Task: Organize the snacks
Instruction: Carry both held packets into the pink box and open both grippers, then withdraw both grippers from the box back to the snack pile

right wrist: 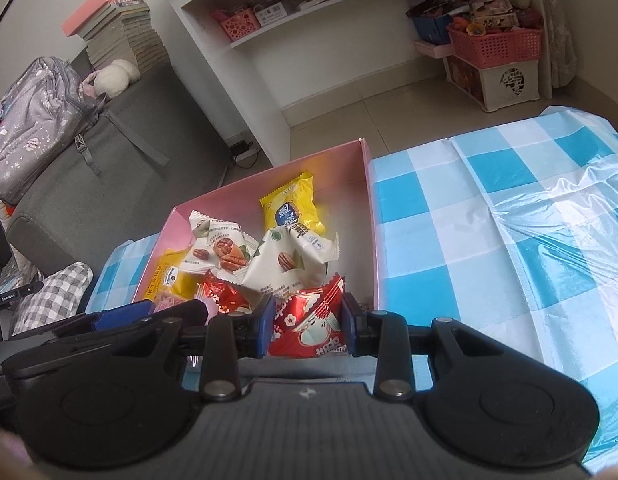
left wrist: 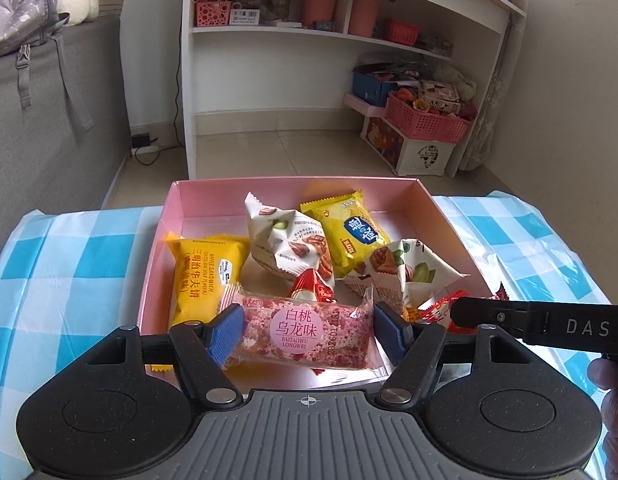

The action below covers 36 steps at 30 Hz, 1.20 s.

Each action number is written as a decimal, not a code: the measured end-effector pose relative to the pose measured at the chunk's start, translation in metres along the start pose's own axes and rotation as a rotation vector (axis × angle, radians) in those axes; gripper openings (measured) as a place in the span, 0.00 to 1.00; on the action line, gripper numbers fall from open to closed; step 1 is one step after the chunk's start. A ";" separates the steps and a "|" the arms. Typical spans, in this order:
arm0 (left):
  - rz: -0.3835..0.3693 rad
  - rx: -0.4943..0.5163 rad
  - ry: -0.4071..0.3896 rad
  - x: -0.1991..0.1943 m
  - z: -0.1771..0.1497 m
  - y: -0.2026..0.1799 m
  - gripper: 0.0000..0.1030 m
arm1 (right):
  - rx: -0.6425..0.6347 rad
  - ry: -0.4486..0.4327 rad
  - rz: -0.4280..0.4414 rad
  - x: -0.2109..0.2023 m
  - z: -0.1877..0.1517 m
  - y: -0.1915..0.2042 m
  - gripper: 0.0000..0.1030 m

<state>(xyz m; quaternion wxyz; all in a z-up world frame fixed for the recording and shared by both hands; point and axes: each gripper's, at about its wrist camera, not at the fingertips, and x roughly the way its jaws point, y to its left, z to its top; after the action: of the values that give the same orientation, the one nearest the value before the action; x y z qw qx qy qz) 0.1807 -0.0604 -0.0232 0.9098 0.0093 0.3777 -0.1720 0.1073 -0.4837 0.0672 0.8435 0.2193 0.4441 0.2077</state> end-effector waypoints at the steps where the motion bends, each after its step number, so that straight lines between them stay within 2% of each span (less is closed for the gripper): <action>1: 0.008 0.014 -0.003 0.002 0.000 -0.002 0.68 | 0.005 0.001 0.000 0.001 0.000 -0.001 0.30; 10: 0.045 0.115 -0.003 0.013 -0.007 -0.010 0.68 | 0.011 0.006 -0.008 0.004 -0.001 -0.003 0.31; 13: 0.035 0.108 0.041 0.019 -0.011 -0.010 0.69 | 0.022 0.004 -0.012 0.004 0.000 -0.004 0.33; 16: 0.027 0.096 0.041 0.016 -0.013 -0.009 0.70 | 0.041 0.005 -0.006 0.002 0.002 -0.005 0.35; 21: -0.013 0.046 0.033 -0.001 -0.014 -0.007 0.83 | 0.062 -0.022 0.018 -0.008 0.006 -0.004 0.53; 27: -0.002 0.064 0.025 -0.027 -0.015 -0.012 0.90 | 0.059 -0.042 0.018 -0.021 0.006 -0.001 0.73; 36: 0.036 0.052 0.056 -0.065 -0.023 -0.002 0.95 | 0.038 -0.016 -0.030 -0.037 -0.001 0.005 0.86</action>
<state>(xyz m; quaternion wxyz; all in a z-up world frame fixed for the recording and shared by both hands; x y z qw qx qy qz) 0.1213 -0.0393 0.0052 0.9013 0.0443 0.3980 -0.1651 0.0865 -0.5000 0.0939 0.8458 0.2304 0.4443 0.1847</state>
